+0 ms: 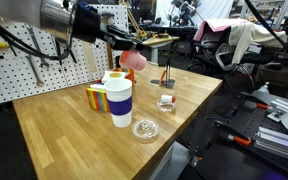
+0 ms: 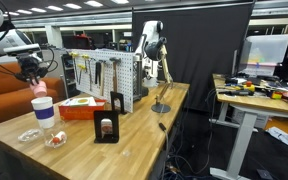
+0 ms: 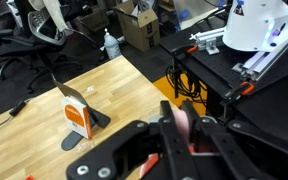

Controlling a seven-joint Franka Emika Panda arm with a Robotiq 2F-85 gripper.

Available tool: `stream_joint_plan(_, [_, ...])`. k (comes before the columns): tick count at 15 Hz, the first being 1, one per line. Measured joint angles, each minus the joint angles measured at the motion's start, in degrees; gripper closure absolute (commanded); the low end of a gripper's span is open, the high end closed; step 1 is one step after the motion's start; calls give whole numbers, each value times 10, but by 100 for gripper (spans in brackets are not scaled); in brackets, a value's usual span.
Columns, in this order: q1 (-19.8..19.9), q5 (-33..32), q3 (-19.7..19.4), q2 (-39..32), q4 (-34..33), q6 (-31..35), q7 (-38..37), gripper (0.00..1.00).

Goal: Pour the liquid in the pink mug into the white and blue coffee cup

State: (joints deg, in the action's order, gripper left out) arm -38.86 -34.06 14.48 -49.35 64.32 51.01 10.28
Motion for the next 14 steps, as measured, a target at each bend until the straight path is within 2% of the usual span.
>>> stream_joint_plan(14, [-23,-57,-7,-48,-57,-42,72,96])
